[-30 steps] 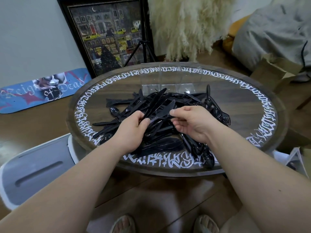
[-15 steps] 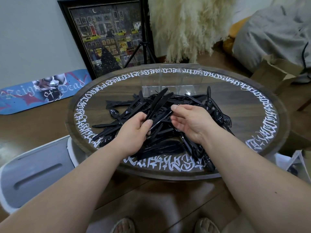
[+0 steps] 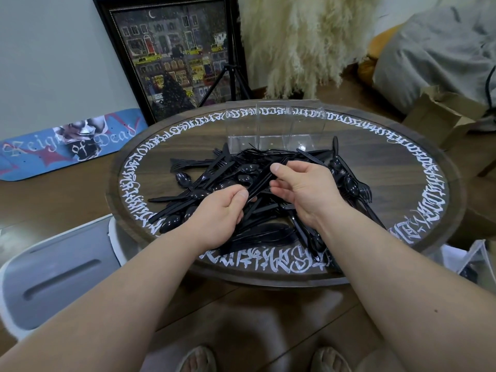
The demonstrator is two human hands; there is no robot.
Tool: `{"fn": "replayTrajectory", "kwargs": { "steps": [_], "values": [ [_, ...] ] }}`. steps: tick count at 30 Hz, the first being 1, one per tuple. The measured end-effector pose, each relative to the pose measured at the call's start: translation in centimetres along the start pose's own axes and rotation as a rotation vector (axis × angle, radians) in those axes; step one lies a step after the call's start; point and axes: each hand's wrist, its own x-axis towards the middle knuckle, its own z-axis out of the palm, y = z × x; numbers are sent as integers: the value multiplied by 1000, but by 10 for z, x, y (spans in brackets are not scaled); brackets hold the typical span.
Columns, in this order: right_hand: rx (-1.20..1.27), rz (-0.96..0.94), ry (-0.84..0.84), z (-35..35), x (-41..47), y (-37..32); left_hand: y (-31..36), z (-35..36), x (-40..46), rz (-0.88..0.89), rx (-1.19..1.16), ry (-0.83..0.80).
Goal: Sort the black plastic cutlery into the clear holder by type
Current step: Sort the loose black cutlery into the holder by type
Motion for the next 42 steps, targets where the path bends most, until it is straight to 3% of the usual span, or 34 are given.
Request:
{"fn": "replayTrajectory", "kwargs": {
  "steps": [11, 19, 24, 30, 36, 42],
  "values": [
    [-5, -26, -60, 2, -6, -3, 7, -7, -2, 81, 420, -76],
    [156, 96, -292, 9, -19, -16, 22, -15, -5, 64, 318, -24],
    [-8, -17, -239, 21, -15, -36, 44, -34, 4, 25, 414, 17],
    [-229, -341, -11, 34, 37, -94, 42, -77, 63, 180, 602, 300],
    [-648, -561, 29, 66, 109, -128, 12, -96, 134, 169, 771, 247],
    [-1139, -610, -123, 99, 166, -121, -20, -89, 170, 129, 741, 159]
  ]
}}
